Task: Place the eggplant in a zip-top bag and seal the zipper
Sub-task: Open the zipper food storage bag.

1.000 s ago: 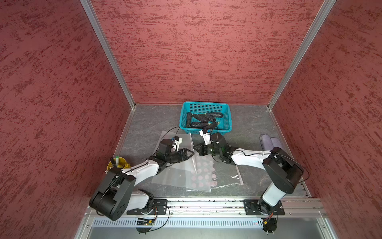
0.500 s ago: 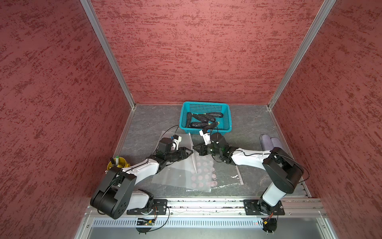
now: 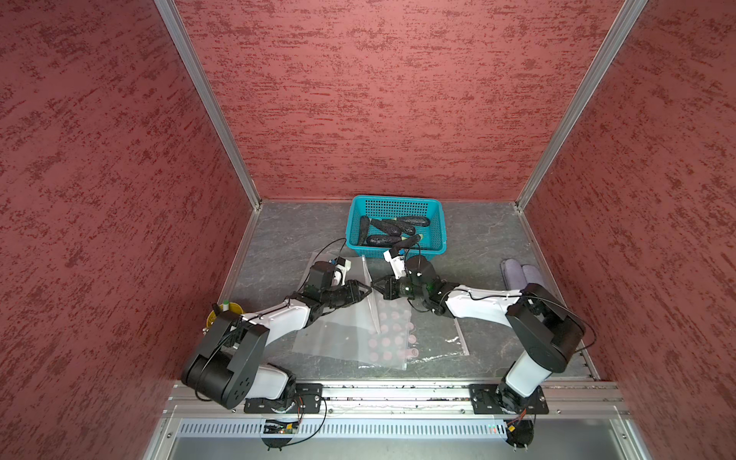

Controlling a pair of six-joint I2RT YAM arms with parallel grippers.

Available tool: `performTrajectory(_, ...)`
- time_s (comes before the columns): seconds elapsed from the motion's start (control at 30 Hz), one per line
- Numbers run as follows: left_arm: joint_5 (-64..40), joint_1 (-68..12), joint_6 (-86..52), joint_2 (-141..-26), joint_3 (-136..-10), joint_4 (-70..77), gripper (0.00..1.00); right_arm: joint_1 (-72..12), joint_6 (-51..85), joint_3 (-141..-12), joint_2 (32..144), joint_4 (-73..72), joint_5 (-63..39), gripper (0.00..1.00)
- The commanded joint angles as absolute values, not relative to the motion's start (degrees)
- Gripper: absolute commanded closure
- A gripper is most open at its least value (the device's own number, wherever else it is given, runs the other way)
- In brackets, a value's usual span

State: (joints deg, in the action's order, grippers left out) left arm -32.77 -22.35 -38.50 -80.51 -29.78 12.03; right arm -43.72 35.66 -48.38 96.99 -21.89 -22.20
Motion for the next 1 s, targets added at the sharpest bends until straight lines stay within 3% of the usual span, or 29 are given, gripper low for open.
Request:
performTrajectory(0.0, -32.3, -23.0, -37.0, -82.1, -31.5, 11.4, 0.58, -44.1, 36.8, -49.4, 96.9, -24.7, -23.6, 1.00)
performTrajectory(0.2, -30.0, -24.2, -35.7, -83.8, -33.3, 8.9, 0.63, -44.1, 36.3, -49.0, 95.8, -23.5, -21.4, 1.00)
performTrajectory(0.47, -25.3, -24.9, -32.5, -80.1, -36.5, -2.2, 1.00, -44.2, 33.9, -49.7, 95.3, -16.3, -11.7, 1.00)
performTrajectory(0.7, -21.7, -24.9, -29.2, -76.5, -39.6, -12.9, 1.00, -44.2, 31.1, -53.3, 96.6, -13.2, -10.0, 0.99)
performTrajectory(0.97, -21.5, -25.3, -28.0, -76.4, -41.6, -16.0, 1.00, -44.6, 31.2, -56.9, 100.4, -14.9, -14.0, 0.78)
